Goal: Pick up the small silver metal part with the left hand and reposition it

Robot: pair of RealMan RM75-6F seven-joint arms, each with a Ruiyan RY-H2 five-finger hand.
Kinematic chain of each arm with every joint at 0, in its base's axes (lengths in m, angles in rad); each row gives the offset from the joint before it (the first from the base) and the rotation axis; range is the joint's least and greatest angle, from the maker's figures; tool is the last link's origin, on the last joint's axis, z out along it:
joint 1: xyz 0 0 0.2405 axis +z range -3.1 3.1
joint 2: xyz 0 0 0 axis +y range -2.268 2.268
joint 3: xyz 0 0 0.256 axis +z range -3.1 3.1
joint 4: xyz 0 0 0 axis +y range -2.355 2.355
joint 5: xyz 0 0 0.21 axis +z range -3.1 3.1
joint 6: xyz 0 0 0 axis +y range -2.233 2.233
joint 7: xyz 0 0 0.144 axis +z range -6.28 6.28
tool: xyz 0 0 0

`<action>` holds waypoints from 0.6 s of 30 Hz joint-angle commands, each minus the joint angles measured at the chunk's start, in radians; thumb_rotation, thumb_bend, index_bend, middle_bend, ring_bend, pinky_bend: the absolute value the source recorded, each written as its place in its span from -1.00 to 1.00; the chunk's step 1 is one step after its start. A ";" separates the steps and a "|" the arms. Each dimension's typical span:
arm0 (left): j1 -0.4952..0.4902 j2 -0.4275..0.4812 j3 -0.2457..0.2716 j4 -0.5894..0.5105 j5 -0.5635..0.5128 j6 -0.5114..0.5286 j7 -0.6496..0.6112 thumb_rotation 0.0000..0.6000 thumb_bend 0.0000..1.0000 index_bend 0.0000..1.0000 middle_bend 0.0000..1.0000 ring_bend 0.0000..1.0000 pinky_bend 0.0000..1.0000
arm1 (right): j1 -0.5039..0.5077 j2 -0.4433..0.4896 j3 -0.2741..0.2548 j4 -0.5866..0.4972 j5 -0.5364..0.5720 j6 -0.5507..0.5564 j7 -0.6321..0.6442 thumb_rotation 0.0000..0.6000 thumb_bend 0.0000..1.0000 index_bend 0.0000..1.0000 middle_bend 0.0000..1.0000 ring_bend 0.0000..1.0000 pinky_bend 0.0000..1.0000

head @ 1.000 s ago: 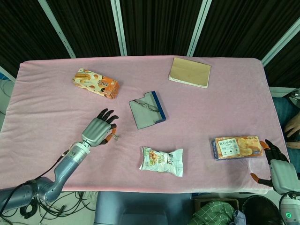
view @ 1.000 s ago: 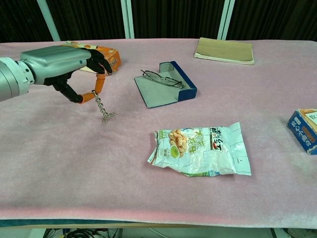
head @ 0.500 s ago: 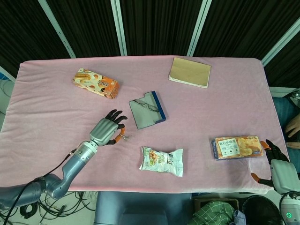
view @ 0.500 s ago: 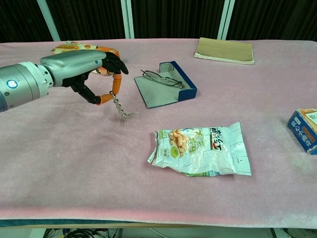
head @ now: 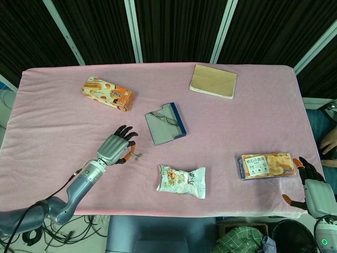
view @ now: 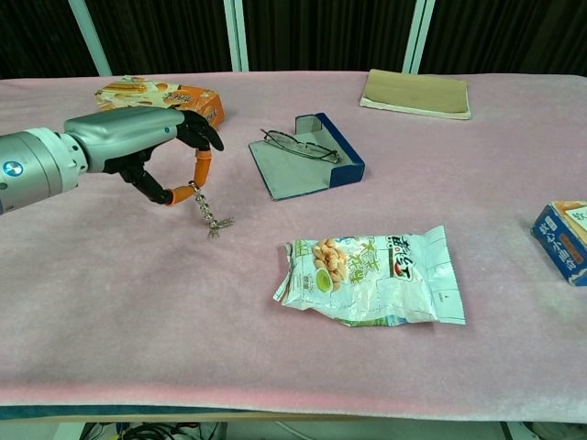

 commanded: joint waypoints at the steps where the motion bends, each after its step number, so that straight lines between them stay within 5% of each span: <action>1: 0.008 0.005 0.007 0.007 -0.004 0.003 0.008 1.00 -0.15 0.12 -0.65 -1.00 -1.00 | 0.000 0.000 0.000 0.000 -0.001 0.001 -0.001 1.00 -0.82 -1.00 -1.00 -0.89 -0.65; 7: 0.018 0.014 0.011 0.009 -0.009 0.008 0.012 1.00 -0.15 0.05 -0.69 -1.00 -1.00 | 0.000 0.001 0.000 0.000 0.001 -0.001 -0.002 1.00 -0.82 -1.00 -1.00 -0.89 -0.65; 15: 0.048 0.143 0.067 -0.103 -0.066 -0.019 0.179 1.00 -0.30 -0.83 -0.99 -1.00 -1.00 | -0.001 0.000 0.001 -0.002 0.001 0.002 -0.003 1.00 -0.82 -1.00 -1.00 -0.89 -0.65; 18: 0.092 0.227 0.074 -0.196 -0.099 0.058 0.255 1.00 -0.34 -0.97 -1.00 -1.00 -1.00 | 0.000 -0.001 0.001 -0.001 0.001 0.001 -0.003 1.00 -0.82 -1.00 -1.00 -0.89 -0.65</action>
